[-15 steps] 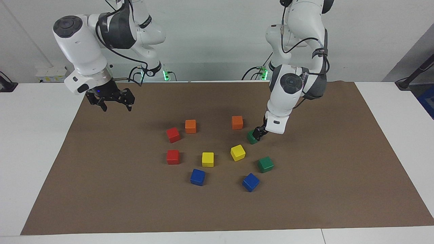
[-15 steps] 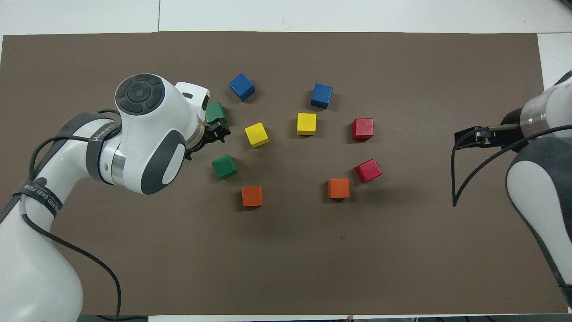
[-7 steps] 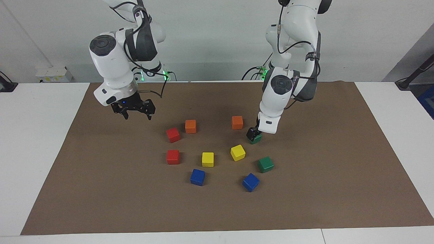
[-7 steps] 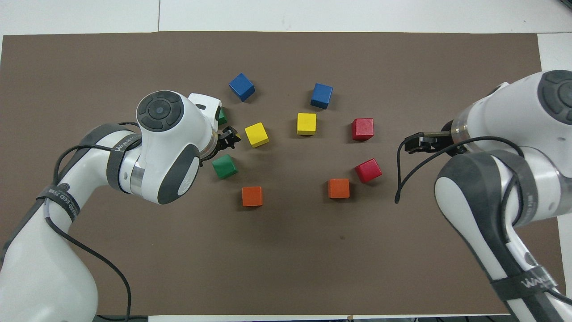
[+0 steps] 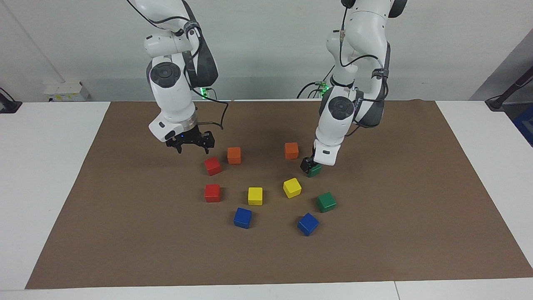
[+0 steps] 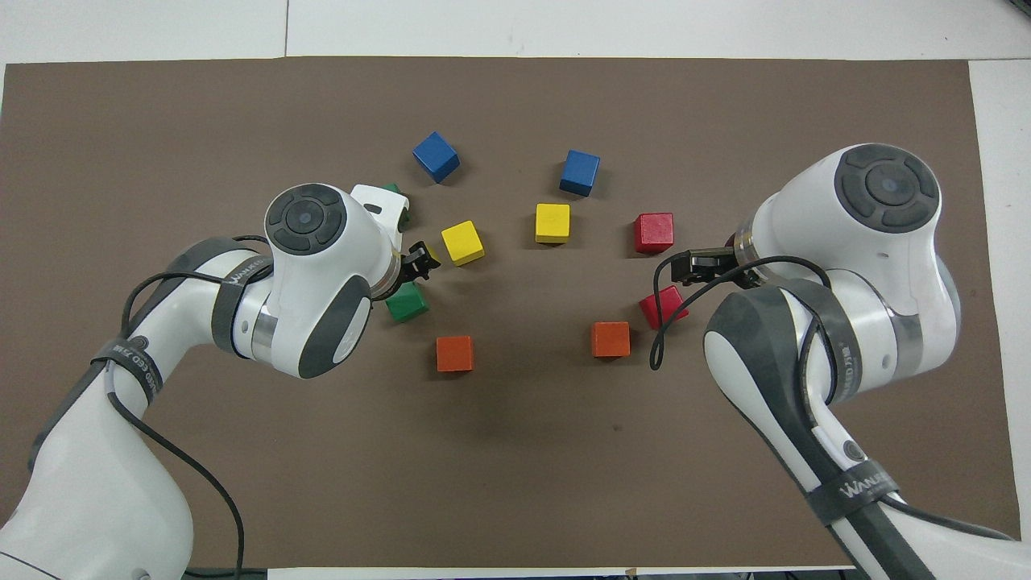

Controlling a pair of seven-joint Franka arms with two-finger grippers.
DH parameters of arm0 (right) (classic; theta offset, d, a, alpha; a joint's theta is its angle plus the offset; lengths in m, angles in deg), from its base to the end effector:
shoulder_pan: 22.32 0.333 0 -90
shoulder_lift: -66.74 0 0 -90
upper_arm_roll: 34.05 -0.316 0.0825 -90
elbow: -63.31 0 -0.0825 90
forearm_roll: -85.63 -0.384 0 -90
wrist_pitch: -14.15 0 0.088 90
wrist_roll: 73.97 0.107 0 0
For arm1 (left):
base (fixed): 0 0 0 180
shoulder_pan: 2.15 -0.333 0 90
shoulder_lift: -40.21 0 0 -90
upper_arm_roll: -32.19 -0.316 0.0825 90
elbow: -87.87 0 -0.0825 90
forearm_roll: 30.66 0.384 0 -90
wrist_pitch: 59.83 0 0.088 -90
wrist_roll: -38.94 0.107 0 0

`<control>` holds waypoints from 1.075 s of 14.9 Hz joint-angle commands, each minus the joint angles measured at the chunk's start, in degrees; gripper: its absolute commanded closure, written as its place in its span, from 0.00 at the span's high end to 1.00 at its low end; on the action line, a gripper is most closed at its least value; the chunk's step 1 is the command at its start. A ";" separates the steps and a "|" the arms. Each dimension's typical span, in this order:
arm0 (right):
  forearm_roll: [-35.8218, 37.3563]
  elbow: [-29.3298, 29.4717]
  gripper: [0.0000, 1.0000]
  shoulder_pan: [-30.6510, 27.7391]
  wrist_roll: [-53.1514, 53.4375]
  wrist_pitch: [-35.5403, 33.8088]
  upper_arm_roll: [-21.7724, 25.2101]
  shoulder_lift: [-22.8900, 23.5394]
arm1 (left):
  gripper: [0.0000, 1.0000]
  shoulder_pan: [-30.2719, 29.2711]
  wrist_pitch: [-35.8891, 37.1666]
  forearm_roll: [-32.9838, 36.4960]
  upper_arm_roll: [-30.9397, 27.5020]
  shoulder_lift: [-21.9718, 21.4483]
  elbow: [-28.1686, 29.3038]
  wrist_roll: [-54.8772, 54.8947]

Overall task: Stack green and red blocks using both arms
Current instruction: 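Grasp the green block with the left gripper while the right gripper reaches red, then lift the green block while the right gripper grasps the nearer red block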

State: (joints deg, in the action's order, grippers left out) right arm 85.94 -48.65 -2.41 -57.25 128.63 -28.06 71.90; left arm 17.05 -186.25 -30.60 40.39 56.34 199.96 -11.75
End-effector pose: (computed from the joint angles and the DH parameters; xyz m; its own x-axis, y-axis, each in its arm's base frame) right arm 0.5559 0.1386 0.4280 0.9981 -0.0468 -0.0396 -0.0457 -0.9986 0.0267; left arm 0.5381 -0.2751 0.3328 0.9157 0.3989 -0.0482 0.3994 -0.9168 0.0024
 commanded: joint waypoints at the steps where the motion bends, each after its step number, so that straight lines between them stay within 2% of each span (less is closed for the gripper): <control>1: -1.02 -1.59 1.00 0.22 -2.04 4.07 0.26 0.99 | 1.00 1.36 -2.25 -0.32 -0.72 0.58 1.38 0.94; 5: -1.02 -1.51 1.00 0.22 -8.28 5.74 0.26 2.31 | 1.00 1.36 -2.16 -0.32 -0.72 0.58 1.82 3.93; 10: -1.02 -1.51 1.00 1.54 -6.61 7.42 0.26 3.63 | 1.00 1.36 -2.95 -0.32 -0.72 1.02 2.44 3.93; 11: -1.11 -1.60 1.00 1.98 -6.87 7.33 0.26 3.54 | 0.93 1.27 -3.04 -0.32 -0.72 1.02 2.35 4.11; 13: -1.11 -1.77 1.00 2.94 -7.23 7.42 0.26 3.45 | 0.91 0.92 -3.39 -0.32 -0.81 1.37 1.91 4.02; 15: -1.02 -2.65 1.00 3.65 -7.58 7.68 0.26 3.36 | 0.82 1.10 -3.30 -0.32 -0.81 1.28 2.08 3.93; 16: -1.02 -3.26 1.00 3.91 -7.67 8.12 0.26 3.36 | 0.64 1.27 -3.22 -0.32 -0.81 1.28 2.26 3.85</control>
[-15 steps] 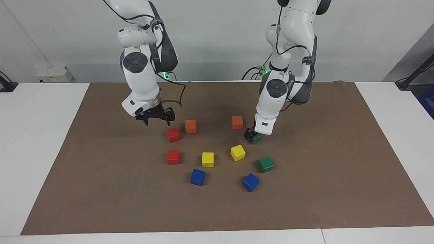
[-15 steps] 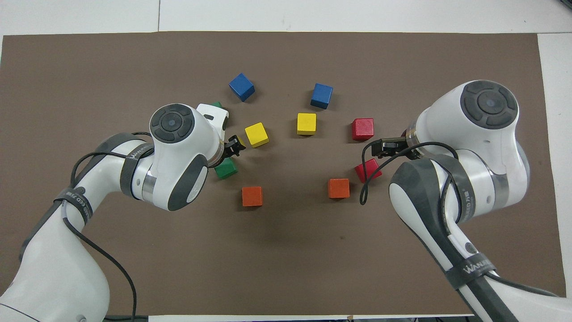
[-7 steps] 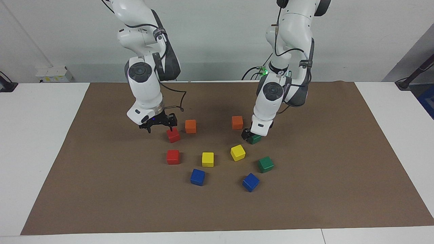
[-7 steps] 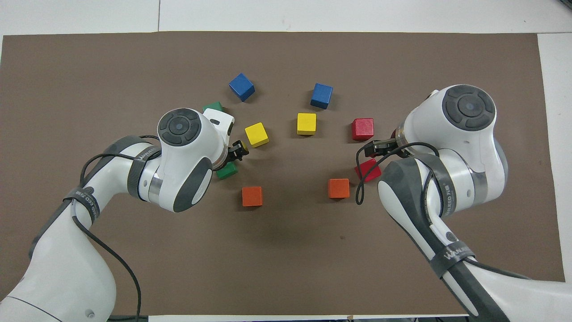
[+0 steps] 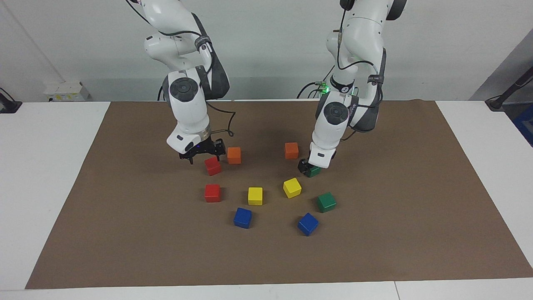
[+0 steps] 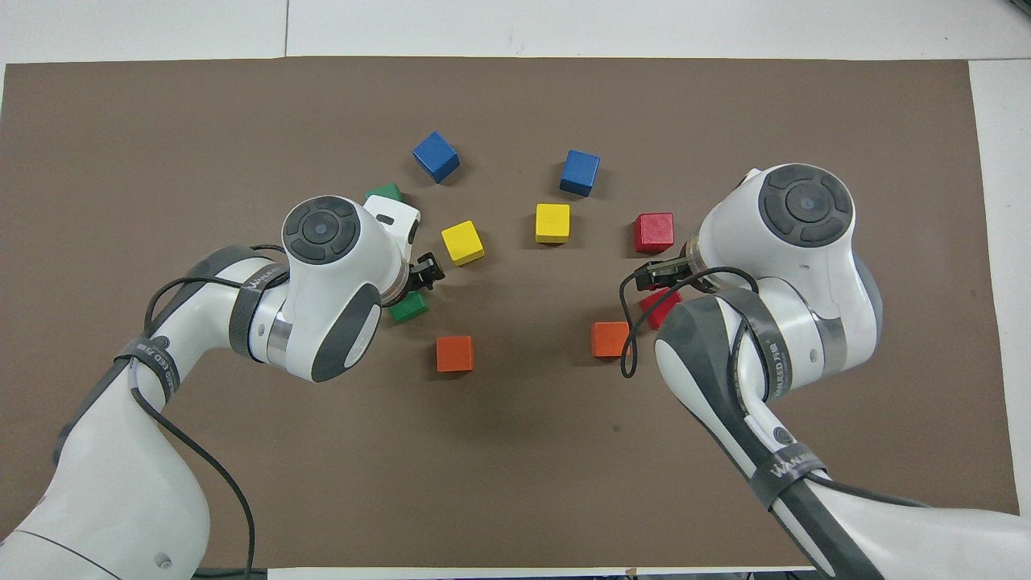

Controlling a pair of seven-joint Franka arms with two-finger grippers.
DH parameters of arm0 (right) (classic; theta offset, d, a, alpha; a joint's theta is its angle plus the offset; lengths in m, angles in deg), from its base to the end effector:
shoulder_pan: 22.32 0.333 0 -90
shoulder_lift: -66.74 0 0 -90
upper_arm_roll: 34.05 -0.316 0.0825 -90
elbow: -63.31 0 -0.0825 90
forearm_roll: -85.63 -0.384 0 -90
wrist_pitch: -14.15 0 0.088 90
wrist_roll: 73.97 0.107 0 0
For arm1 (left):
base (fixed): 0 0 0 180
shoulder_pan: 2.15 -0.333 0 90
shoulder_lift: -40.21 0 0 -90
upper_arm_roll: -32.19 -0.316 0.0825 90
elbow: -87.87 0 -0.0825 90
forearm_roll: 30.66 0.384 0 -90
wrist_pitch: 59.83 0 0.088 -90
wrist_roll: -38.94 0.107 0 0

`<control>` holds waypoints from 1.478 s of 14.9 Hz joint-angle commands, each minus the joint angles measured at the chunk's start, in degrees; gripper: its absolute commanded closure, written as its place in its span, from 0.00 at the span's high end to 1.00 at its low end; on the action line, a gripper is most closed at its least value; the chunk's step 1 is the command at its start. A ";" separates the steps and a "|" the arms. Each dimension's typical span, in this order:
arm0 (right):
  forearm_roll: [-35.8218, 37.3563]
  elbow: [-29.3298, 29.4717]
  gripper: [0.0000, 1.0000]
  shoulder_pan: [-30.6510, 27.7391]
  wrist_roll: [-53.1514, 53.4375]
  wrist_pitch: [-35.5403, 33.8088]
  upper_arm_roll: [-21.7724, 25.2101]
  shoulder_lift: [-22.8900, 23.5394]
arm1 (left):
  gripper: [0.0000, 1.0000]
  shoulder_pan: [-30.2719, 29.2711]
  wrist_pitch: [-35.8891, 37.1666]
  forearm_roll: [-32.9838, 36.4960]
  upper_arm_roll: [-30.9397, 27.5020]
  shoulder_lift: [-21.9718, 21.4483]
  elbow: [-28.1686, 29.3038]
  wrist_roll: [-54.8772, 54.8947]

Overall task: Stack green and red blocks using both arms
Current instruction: 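Lift the green block while the right gripper grasps the nearer red block, then place the green block near the left gripper while the right gripper carries red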

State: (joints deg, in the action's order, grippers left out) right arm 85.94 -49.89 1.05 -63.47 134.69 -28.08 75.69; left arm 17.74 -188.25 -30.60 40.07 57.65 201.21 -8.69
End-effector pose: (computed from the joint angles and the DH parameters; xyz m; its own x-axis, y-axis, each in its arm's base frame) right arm 0.5574 0.1761 0.3889 0.9921 0.1236 -0.0231 0.1242 -0.9919 0.0254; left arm 0.5337 -0.2777 0.3125 0.9374 0.3437 -0.0557 0.3442 -0.9389 -0.0012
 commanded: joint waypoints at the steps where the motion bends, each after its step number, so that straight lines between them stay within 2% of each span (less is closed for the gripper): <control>1: -1.02 -2.81 1.00 1.24 -2.40 2.50 0.28 -0.61 | 0.42 0.67 -1.04 -0.32 -0.50 -0.04 1.01 0.70; 2: -1.02 -3.69 1.00 1.51 -5.11 3.03 0.28 -0.87 | 0.07 0.58 -0.34 -0.32 -0.50 -0.04 0.58 0.79; 3: -1.02 -4.22 1.00 1.51 -7.49 3.47 0.28 -1.04 | 0.00 0.32 0.10 -0.32 -0.50 -0.04 0.40 0.79; 7: -1.02 -7.55 1.00 1.42 -9.09 7.94 0.28 -1.84 | 0.00 -2.57 8.69 -0.32 -0.59 -4.50 -0.92 5.77; 11: -1.11 -8.97 1.00 0.98 -9.09 9.36 0.28 -1.49 | 0.00 -11.44 17.48 -0.50 -0.50 -9.17 -0.83 22.89; 13: -1.02 -8.97 1.00 0.89 -9.18 9.45 0.36 -1.49 | 0.00 -16.88 19.69 -0.50 -0.50 -10.05 -0.83 34.22; 15: -1.02 -8.97 1.00 0.89 -9.09 9.45 0.28 -0.96 | 0.00 -21.46 19.27 -0.50 -0.59 -10.15 -0.92 42.06; 20: -1.02 -9.06 1.00 0.98 -8.83 10.77 0.28 -0.43 | 0.00 -23.50 12.77 -0.41 -0.76 -8.83 -0.66 47.52; 22: -1.02 -8.97 1.00 1.07 -8.74 10.86 0.28 0.00 | 0.00 -24.55 11.01 -0.41 -0.85 -6.72 -0.57 49.92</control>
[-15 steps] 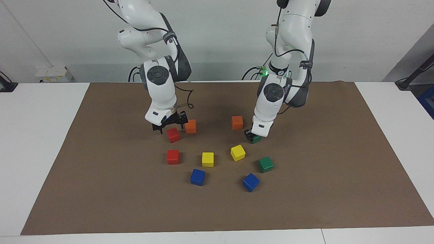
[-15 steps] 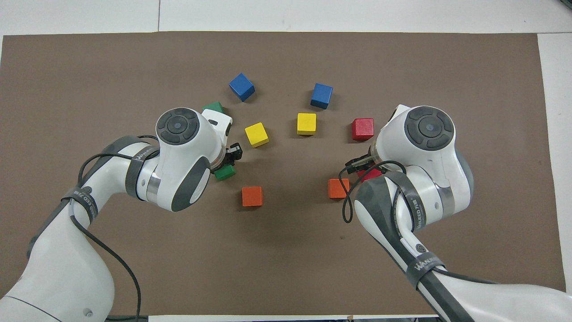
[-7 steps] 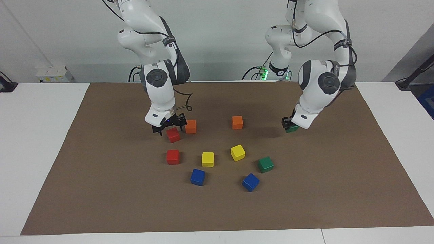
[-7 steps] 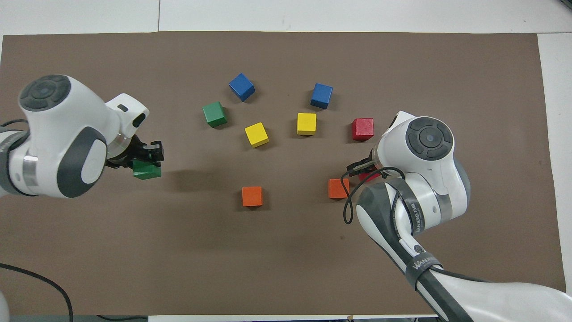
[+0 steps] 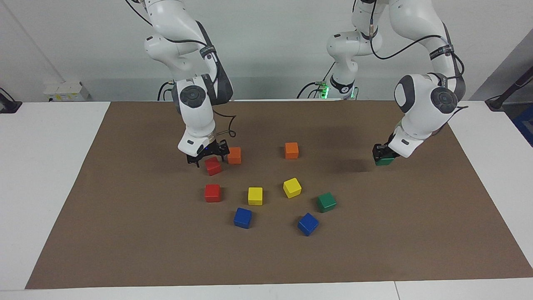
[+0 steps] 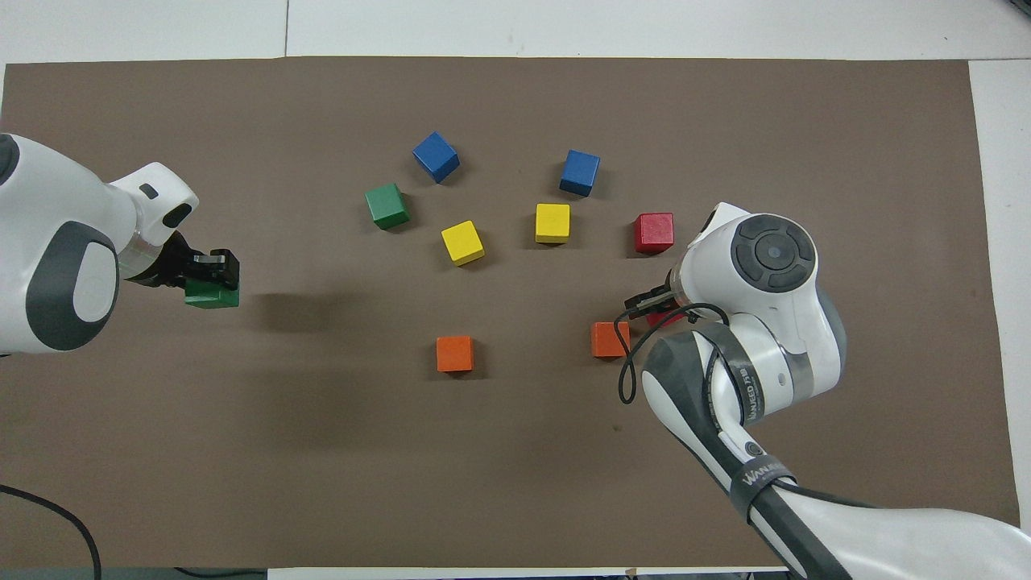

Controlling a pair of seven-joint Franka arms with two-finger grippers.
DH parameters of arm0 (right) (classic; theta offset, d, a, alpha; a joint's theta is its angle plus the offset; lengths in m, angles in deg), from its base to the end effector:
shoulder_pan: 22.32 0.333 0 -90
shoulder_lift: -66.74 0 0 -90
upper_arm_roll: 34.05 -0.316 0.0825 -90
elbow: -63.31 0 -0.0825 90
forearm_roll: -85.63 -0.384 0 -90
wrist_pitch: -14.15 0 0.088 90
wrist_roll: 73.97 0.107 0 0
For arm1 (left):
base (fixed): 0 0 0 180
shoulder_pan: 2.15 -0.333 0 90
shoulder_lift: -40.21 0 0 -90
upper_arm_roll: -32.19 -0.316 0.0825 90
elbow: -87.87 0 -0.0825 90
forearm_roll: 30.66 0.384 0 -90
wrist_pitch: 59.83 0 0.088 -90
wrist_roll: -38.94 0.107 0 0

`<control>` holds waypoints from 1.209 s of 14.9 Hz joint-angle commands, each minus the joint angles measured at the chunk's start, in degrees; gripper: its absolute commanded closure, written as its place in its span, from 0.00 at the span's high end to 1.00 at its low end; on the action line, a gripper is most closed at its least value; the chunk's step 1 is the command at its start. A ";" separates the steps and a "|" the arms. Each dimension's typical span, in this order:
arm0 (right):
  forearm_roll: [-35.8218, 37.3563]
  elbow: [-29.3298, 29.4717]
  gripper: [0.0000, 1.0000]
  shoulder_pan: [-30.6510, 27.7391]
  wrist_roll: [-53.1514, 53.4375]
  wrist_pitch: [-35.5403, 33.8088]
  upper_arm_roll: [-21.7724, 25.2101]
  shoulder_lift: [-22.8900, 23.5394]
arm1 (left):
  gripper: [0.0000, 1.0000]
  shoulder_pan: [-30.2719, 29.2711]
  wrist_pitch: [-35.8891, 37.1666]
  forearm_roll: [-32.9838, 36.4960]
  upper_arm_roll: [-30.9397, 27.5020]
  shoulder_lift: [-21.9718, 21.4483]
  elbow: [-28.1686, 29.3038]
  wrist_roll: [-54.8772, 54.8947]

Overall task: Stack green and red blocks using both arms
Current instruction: 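Place the green block near the left gripper while the right gripper carries red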

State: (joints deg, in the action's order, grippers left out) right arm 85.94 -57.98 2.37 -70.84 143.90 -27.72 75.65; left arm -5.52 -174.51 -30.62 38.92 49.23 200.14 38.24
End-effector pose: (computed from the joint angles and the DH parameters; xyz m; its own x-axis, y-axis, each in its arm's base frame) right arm 0.5352 0.1784 0.3404 0.9636 0.2672 -0.0058 0.2673 -0.9634 0.0216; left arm 0.5762 -0.0320 0.3874 0.9923 -0.0470 -0.1142 -0.0454 -0.9988 0.0164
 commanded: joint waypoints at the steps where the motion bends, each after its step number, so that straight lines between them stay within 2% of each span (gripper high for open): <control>1: -1.02 -0.96 1.00 -0.25 -1.38 1.90 -0.08 0.49 | 0.00 -1.46 -3.43 -0.39 0.30 1.88 0.67 3.60; 3: -1.02 -0.88 1.00 -0.16 -1.38 2.87 -0.08 1.02 | 0.00 -1.99 -4.05 0.05 0.13 2.23 0.76 7.45; 7: -1.02 -0.88 1.00 0.01 -1.21 3.14 -0.08 1.72 | 0.00 -5.24 -6.33 0.05 0.21 2.93 1.55 7.73; 11: -1.02 -1.22 1.00 0.19 -1.12 4.45 -0.08 2.51 | 0.00 -4.81 -8.71 -0.04 0.22 3.55 1.73 0.90; 18: -1.11 -1.49 1.00 0.19 -1.03 4.72 -0.08 2.96 | 0.00 -4.46 -9.95 -0.04 0.22 5.48 1.82 -0.96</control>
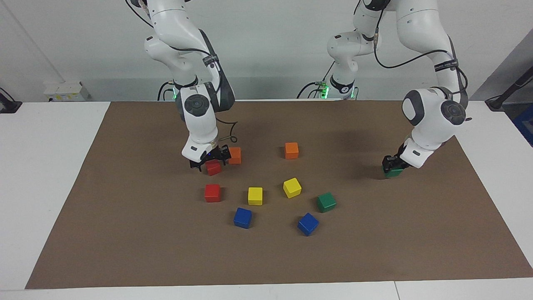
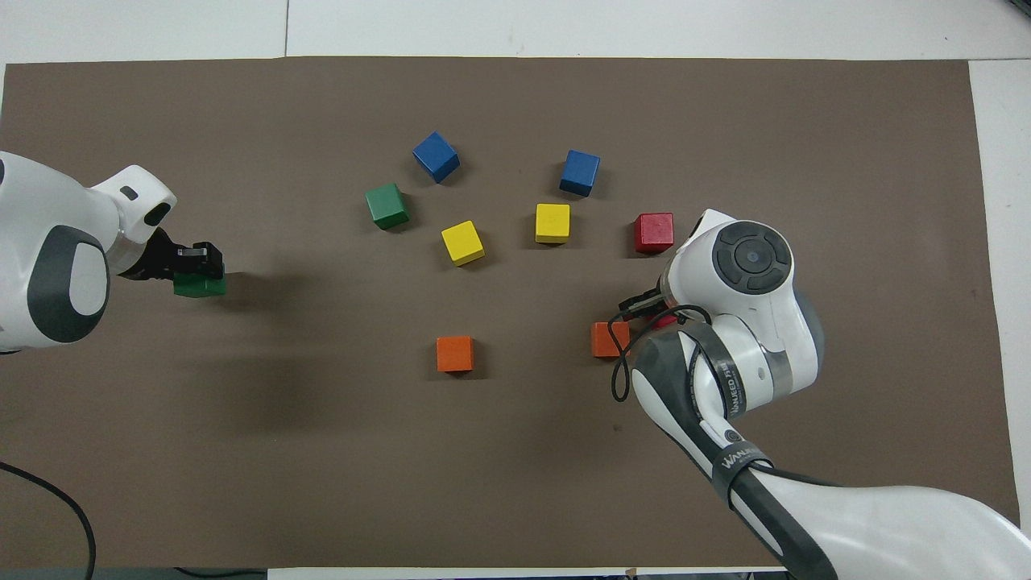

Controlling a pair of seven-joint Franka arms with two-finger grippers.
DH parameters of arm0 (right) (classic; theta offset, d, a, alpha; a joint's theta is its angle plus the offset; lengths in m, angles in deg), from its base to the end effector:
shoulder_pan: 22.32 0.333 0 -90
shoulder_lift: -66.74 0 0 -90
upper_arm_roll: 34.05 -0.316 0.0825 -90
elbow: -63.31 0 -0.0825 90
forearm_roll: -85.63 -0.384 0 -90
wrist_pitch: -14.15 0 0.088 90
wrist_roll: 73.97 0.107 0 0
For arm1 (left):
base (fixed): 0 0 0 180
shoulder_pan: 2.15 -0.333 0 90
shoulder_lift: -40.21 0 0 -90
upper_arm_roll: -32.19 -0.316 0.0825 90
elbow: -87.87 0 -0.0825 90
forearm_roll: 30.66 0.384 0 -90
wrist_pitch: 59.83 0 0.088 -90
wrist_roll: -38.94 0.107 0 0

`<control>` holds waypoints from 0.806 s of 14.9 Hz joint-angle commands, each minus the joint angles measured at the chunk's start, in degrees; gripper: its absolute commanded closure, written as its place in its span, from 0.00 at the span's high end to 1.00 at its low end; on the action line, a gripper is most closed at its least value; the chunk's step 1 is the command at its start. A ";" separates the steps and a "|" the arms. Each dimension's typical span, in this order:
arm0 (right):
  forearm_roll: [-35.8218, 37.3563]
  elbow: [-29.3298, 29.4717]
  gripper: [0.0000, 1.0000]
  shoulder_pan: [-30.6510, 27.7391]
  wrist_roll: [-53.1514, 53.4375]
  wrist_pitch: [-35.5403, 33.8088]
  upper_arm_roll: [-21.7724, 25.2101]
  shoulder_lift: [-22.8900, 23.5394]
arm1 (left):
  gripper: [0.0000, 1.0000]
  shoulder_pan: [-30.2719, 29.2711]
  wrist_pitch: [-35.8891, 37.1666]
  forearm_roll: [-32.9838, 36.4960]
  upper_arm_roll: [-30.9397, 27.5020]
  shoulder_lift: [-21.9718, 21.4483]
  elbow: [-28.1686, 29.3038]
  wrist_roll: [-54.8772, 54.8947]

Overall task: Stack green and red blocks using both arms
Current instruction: 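Place the green block near the left gripper while the right gripper carries red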

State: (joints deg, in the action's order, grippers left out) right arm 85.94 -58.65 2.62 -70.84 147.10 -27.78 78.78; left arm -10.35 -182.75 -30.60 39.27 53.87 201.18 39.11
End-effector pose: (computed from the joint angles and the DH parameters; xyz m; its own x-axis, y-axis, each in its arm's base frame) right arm 0.5362 0.1819 0.3095 0.9618 0.2734 -0.0157 0.2737 -0.9614 0.0276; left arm 0.5912 0.0140 0.3436 0.9975 0.0174 -0.0688 0.0194 -0.9994 0.0285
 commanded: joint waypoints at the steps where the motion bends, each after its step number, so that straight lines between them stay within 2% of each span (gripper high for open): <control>1: -1.11 -0.83 0.94 -0.06 -0.94 1.53 -0.02 -0.09 | 0.00 0.38 -2.05 -0.06 -0.13 0.93 0.77 -2.88; 5: -1.11 -0.83 0.41 -0.15 0.64 1.27 -0.02 -0.18 | 0.00 0.82 -2.14 -0.06 -0.13 0.93 0.77 -3.07; 6: -1.11 -0.83 0.24 -0.15 0.73 1.00 -0.02 -0.09 | 0.00 0.82 -2.14 -0.06 -0.13 0.93 0.86 -3.16; 7: -1.11 -0.83 0.01 -0.15 0.21 0.74 -0.02 -0.18 | 0.00 0.90 -2.14 -0.06 -0.13 1.02 0.95 -3.16; 10: -1.11 0.48 0.00 0.03 0.90 -0.40 -0.02 0.08 | 0.00 0.91 -4.69 -0.06 -0.13 1.02 2.70 -3.24; 12: -1.11 4.25 0.00 -0.50 4.66 -4.51 -0.02 0.43 | 0.00 0.91 -4.78 -0.06 -0.13 1.02 2.80 -3.25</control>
State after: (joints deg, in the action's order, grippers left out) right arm 85.86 -58.02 2.61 -69.06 146.28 -27.74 78.79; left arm -9.95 -185.69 -30.60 39.45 55.40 202.58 36.73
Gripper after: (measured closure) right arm 0.449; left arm 0.449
